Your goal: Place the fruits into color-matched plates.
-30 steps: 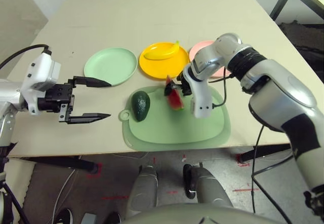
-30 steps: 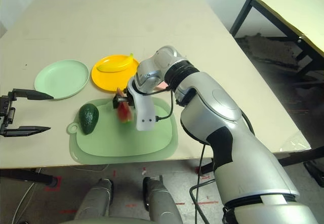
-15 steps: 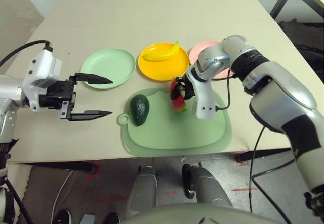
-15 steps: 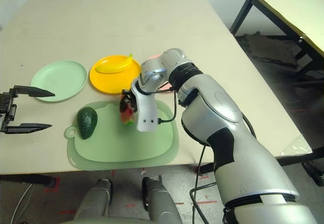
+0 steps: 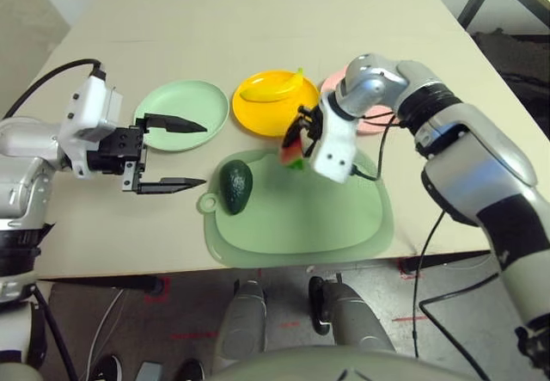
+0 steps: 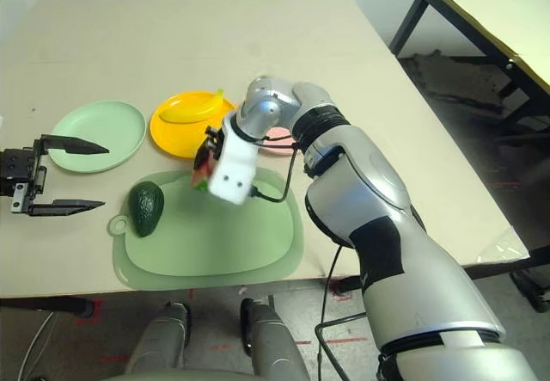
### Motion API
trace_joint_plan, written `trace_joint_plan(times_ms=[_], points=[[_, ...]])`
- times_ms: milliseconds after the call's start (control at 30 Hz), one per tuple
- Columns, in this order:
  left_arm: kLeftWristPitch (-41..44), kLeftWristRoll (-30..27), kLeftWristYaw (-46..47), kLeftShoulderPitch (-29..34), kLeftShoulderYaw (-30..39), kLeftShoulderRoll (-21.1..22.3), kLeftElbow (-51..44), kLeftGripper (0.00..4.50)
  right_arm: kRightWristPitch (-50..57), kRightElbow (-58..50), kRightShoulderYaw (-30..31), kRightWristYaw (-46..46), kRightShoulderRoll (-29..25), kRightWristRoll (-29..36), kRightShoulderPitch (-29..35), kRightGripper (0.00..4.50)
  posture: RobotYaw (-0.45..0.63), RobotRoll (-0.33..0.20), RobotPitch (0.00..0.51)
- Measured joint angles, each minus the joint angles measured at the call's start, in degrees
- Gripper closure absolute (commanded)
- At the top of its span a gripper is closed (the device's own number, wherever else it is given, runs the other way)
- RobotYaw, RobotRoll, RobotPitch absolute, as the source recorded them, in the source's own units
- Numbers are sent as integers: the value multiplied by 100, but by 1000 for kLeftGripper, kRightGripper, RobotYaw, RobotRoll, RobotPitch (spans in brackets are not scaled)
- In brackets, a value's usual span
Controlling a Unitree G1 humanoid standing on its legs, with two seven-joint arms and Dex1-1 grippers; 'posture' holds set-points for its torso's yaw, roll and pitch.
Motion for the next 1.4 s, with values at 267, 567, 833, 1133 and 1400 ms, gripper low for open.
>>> trace_joint_plan(times_ms=[267, 567, 833, 1133, 1400], points=[[63, 25, 375, 37, 19, -86, 13, 0, 851, 161, 102, -1223, -510, -1075, -135, 2338, 118, 0, 210], [44, 27, 395, 98, 19, -86, -41, 0, 2104, 491, 357, -2861, -538, -2075, 38, 2338, 114, 0, 219], [6, 28, 370, 137, 18, -86, -74, 0, 2607, 610, 517, -3474, -638, -2578, 223, 2338, 118, 0, 213], [-20, 29, 377, 168, 18, -102, -164, 0, 2777, 634, 562, -3615, -637, -2822, 288, 2338, 119, 0, 210], [-134, 54, 383, 166, 8, -146, -156, 0, 2684, 635, 543, -3664, -647, -2830, 277, 44, 111, 0, 200]])
